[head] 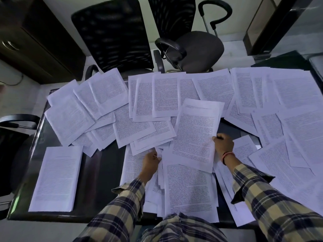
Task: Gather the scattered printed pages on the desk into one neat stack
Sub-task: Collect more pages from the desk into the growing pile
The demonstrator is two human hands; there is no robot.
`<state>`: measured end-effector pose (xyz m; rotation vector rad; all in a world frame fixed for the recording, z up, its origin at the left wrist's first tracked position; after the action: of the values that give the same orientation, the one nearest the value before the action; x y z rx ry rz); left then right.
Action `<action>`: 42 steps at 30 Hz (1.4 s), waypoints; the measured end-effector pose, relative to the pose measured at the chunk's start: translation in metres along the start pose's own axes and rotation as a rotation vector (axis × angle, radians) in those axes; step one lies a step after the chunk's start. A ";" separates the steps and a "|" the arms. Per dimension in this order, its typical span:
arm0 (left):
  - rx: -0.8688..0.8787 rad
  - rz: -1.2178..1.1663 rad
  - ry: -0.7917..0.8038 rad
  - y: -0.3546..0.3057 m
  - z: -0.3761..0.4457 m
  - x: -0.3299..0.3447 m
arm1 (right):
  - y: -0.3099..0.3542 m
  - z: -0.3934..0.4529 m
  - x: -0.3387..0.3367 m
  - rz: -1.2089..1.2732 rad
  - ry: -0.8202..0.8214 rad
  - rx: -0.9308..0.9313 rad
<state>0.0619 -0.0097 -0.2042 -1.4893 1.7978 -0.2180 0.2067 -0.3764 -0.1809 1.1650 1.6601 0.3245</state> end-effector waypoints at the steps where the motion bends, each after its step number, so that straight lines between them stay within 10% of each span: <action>1: 0.003 0.040 0.009 0.001 0.001 0.000 | -0.001 0.001 0.000 -0.021 0.017 -0.014; 15: 0.005 0.482 0.264 0.022 -0.017 0.017 | -0.032 -0.014 0.039 -0.433 0.433 -0.184; 23: -0.135 0.351 0.398 0.035 -0.022 0.018 | -0.030 -0.032 0.052 -0.646 0.599 -0.211; 30: -0.104 -0.094 0.153 0.015 -0.012 0.002 | -0.013 -0.028 0.047 -0.252 0.494 -0.101; 42: -0.199 0.205 0.352 0.024 -0.022 0.022 | -0.030 -0.030 0.059 -0.563 0.583 -0.186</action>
<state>0.0291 -0.0300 -0.2127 -1.4540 2.2970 -0.2135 0.1660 -0.3335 -0.2235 0.4390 2.3212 0.4697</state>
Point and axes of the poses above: each hand's wrist, its own z-axis towards the middle knuckle, its own x-axis out of the palm, y = z × x, the point moved 10 cm from there along z, towards the middle knuckle
